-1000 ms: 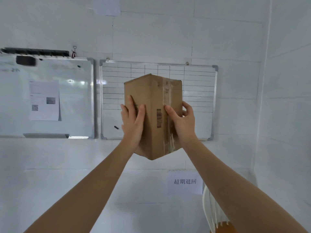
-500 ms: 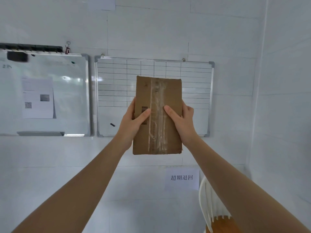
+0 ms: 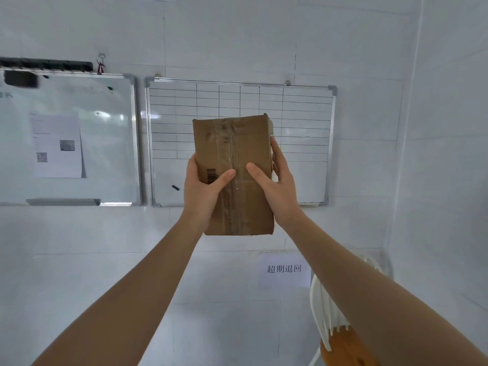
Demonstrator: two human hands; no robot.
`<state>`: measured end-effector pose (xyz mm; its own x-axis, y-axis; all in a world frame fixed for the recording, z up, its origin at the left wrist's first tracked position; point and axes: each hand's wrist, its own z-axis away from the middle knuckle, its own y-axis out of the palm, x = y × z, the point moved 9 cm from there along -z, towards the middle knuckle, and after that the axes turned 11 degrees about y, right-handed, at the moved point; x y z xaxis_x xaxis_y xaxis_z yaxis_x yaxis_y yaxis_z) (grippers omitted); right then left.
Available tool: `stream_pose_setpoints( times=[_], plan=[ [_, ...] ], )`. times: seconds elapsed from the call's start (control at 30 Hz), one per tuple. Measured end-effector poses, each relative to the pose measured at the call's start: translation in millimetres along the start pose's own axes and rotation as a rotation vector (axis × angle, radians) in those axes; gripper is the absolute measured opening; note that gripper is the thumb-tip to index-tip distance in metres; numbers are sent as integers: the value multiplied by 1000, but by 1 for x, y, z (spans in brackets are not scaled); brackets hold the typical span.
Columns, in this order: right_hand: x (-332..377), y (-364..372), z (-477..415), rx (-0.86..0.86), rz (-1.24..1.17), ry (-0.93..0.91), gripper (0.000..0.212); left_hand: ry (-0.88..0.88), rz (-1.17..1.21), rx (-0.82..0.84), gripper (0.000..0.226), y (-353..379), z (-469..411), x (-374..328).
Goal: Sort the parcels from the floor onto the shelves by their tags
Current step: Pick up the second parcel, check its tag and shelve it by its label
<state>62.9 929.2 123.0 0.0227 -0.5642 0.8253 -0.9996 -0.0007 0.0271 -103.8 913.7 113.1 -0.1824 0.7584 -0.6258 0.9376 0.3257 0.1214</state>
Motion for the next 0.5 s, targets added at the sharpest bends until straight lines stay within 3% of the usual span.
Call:
stream_pose_setpoints(
  times=[0.1,0.17,0.23,0.33,0.5],
  plan=[
    [2,-4,-1,24,-87,38,42,-23,54,-6,67,-8,-1,4],
    [-1,-14,-3,-28,-105,59,38,-52,113,11,61,-12,-3,8],
    [-7,-23,-5,-75,-89,85,50,-64,134,62,58,-12,-3,8],
    [-20,-21,-7,-12,-121,199,78,-27,118,113,60,-6,-1,3],
    [-26,-28,-5,-104,-186,213,64,144,-92,152,63,8,-1,-9]
  ],
)
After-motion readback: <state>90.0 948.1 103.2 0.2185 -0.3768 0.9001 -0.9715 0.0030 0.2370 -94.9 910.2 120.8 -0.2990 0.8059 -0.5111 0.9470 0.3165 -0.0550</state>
